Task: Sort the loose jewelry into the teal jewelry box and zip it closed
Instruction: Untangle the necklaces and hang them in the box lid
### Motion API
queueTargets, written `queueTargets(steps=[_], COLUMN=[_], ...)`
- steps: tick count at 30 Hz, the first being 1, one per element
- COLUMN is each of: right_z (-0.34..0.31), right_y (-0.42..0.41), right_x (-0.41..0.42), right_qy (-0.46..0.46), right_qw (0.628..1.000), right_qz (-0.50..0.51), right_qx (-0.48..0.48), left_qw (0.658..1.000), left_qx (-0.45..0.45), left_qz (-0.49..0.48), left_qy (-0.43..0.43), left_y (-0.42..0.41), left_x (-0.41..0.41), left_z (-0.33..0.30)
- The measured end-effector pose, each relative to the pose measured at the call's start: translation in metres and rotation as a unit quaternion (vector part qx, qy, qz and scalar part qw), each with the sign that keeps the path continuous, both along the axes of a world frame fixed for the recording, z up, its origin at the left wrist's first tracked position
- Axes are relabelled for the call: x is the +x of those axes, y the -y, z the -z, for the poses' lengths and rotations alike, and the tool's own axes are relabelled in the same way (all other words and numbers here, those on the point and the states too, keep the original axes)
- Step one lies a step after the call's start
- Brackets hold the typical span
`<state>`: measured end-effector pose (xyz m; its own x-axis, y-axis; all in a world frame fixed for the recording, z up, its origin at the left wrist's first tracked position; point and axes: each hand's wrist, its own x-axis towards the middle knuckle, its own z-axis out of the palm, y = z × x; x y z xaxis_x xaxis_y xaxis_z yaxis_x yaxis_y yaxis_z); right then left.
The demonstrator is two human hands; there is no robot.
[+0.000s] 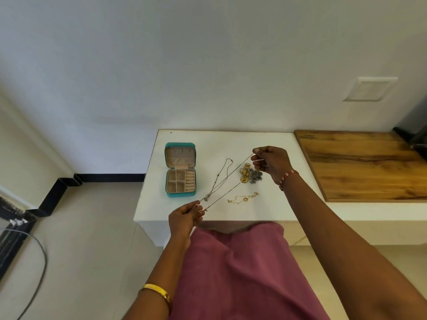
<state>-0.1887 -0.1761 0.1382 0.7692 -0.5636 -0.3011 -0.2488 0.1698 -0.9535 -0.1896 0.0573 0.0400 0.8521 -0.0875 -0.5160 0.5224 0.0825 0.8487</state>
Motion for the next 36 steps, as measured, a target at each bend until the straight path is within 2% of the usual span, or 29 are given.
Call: queueTargets(steps=[12, 21, 27, 32, 36], right_z=[0.059, 0.111, 0.139, 0.150, 0.156], right_y=[0.032, 0.048, 0.049, 0.044, 0.045], right_x=[0.087, 0.144, 0.165, 0.171, 0.168], right_qy=[-0.038, -0.089, -0.116, -0.134, -0.143], right_qw=[0.999, 0.993, 0.977, 0.928, 0.912], right_qz=[-0.012, -0.062, -0.086, -0.144, -0.138], right_qx=[-0.022, -0.042, -0.156, -0.316, -0.358], left_qw=[0.997, 0.993, 0.990, 0.984, 0.980], left_qx=[0.043, 0.089, 0.121, 0.171, 0.191], left_qz=[-0.061, -0.074, -0.067, -0.044, -0.043], left_qy=[0.018, 0.008, 0.007, 0.030, 0.048], left_y=[0.038, 0.055, 0.055, 0.057, 0.058], left_x=[0.034, 0.054, 0.058, 0.055, 0.053], left_z=[0.037, 0.059, 0.064, 0.064, 0.062])
